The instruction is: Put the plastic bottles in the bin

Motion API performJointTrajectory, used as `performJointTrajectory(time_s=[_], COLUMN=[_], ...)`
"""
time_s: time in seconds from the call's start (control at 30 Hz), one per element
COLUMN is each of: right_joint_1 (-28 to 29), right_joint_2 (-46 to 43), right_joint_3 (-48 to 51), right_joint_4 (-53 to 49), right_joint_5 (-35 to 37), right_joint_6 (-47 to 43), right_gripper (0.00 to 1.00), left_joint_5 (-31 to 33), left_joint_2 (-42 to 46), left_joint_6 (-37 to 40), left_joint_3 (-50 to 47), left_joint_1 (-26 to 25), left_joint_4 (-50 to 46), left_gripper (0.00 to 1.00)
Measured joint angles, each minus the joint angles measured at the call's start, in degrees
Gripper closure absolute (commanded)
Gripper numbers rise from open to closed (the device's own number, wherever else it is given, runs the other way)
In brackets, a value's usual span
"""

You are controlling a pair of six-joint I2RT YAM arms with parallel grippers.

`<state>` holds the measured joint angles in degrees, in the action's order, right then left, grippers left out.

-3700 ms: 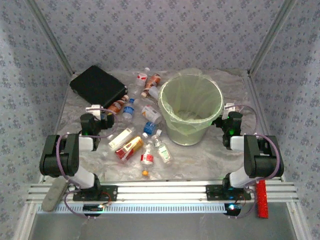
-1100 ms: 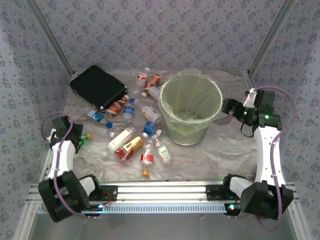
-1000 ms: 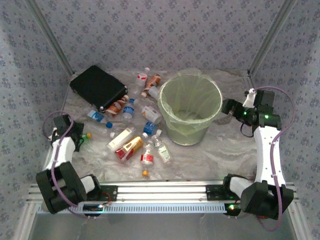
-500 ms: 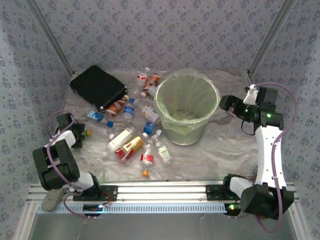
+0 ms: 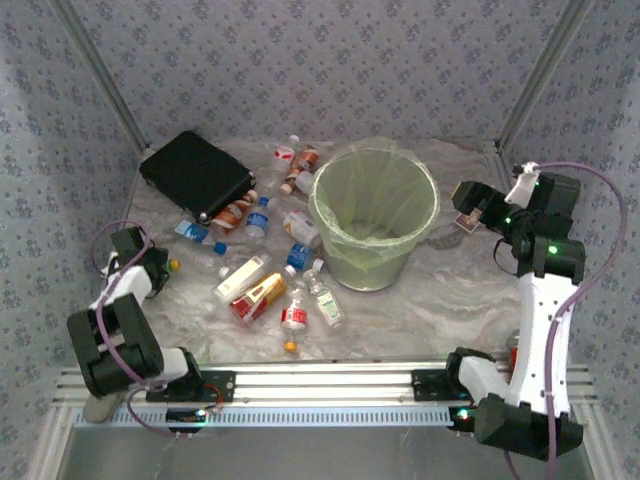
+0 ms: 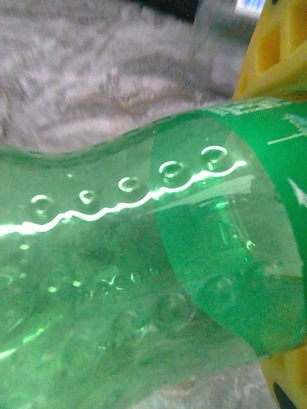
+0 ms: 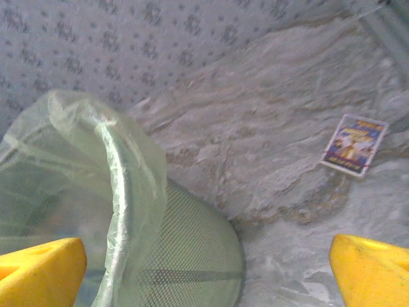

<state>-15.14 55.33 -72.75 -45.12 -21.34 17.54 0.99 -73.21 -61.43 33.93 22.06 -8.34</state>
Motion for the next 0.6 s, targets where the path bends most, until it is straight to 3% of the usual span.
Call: performJointTrajectory(time_s=[0.2,0.37,0.6], right_joint_1=[2.2,16.4,35.5], right_joint_2=[0.5,6.8,23.4], right_joint_3=[-7.6,-17.2,-32.0], right_joint_4=[0.5,1.2,0.9], right_joint_5=[0.8,1.8,-2.1], right_joint_6=[2.2,2.3,0.5], right_gripper=[0.05,0.07,0.09], left_joint_5=[1.0,-2.5,-15.3], left_joint_2=[11.6,15.1,13.6], left_joint_6=[6.9,15.2,21.2], left_joint_3=[5.6,16.3,26.6], left_joint_1=[-2.4,-13.2,-28.2], left_joint_4=[-9.0,-14.1,-13.3], left_gripper=[0.5,0.57,0.68])
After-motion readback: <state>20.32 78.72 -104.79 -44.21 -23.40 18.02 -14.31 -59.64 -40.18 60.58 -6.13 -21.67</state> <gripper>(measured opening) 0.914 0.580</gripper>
